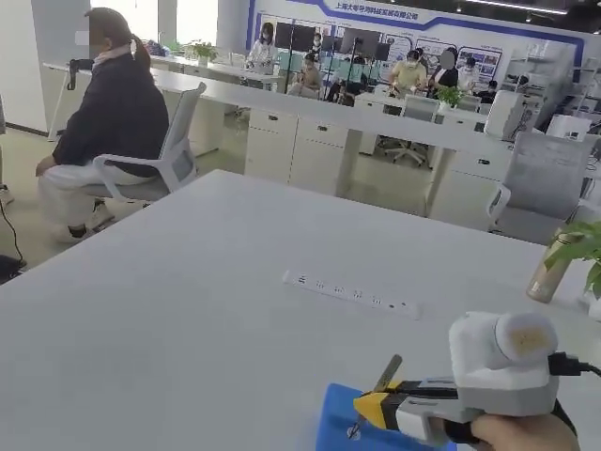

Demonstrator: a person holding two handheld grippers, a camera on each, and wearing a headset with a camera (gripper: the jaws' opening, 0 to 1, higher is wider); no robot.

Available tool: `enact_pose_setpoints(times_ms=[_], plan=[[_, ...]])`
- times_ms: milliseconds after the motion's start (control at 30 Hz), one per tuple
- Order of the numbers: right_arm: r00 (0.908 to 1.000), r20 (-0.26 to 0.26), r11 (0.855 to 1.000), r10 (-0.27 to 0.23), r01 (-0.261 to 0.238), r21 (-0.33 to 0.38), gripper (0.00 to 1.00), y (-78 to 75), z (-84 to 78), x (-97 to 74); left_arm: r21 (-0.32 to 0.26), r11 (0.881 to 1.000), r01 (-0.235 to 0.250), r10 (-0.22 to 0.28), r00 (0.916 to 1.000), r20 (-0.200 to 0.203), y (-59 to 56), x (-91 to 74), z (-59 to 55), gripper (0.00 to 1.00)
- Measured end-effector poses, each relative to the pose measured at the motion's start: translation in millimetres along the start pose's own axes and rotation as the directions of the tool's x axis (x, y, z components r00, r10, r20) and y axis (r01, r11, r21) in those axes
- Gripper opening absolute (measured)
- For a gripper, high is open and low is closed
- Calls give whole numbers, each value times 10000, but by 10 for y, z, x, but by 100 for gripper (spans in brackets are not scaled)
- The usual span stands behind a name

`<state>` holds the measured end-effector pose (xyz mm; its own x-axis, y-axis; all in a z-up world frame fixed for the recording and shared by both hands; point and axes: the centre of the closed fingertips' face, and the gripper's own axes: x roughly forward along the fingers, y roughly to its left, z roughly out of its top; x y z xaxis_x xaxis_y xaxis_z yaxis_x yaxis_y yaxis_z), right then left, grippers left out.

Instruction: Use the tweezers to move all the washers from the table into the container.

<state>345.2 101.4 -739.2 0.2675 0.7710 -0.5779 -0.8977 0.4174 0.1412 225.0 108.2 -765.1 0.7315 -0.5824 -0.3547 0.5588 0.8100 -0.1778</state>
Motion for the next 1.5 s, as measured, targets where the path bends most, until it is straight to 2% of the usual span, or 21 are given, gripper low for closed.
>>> enact_pose_setpoints(times_ms=[400,1100,1500], plan=[[9991,-372,9988,-215,231,442,3,-161,-129,130,-66,9999,-77,78,10000,37,24,-7,7,89],[9944,-995,9970,-351,418,656,3,-281,-321,332,-35,9999,-113,113,9999,2,37,-6,1,88],[9927,-1128,9937,-421,533,990,3,-346,-380,390,12,10000,-95,95,9999,-61,32,-3,-6,88]])
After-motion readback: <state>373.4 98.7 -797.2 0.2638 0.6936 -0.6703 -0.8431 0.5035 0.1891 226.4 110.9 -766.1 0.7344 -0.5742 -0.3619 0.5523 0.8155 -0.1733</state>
